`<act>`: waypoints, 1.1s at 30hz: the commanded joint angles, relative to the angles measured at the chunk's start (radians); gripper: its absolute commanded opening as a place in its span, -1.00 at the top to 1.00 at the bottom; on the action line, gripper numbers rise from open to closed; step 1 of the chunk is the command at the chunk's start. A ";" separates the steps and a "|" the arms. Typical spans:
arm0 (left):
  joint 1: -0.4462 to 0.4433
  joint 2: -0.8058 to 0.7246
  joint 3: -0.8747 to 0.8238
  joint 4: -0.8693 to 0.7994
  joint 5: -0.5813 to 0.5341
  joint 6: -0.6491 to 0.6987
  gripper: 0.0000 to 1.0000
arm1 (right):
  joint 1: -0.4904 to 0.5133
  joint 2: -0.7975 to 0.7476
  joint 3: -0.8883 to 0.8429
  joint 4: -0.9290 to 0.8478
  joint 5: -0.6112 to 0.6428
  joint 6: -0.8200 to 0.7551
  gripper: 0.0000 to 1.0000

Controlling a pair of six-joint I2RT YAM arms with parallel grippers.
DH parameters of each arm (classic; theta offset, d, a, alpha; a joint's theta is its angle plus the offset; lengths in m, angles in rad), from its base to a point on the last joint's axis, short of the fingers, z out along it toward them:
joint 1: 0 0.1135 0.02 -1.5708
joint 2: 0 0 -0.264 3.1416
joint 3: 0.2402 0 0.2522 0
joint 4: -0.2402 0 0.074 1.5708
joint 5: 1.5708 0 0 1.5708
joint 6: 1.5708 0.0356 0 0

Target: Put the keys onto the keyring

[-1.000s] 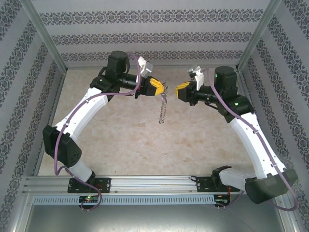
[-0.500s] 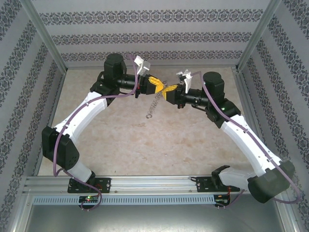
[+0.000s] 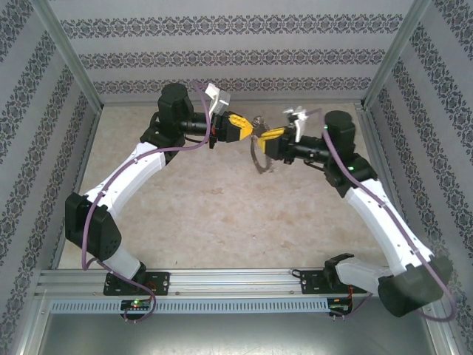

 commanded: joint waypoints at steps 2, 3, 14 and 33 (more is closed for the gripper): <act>-0.011 -0.034 -0.008 0.091 0.022 -0.033 1.00 | -0.062 -0.084 0.008 -0.001 -0.098 -0.021 0.38; -0.012 -0.034 -0.009 0.096 0.023 -0.037 1.00 | -0.069 -0.090 0.012 0.004 -0.100 -0.020 0.38; -0.021 -0.045 -0.008 0.104 0.026 -0.054 1.00 | -0.067 -0.022 0.074 0.067 -0.205 0.009 0.28; -0.041 -0.046 0.012 0.099 0.037 -0.059 1.00 | -0.003 0.063 0.130 0.061 -0.249 -0.017 0.23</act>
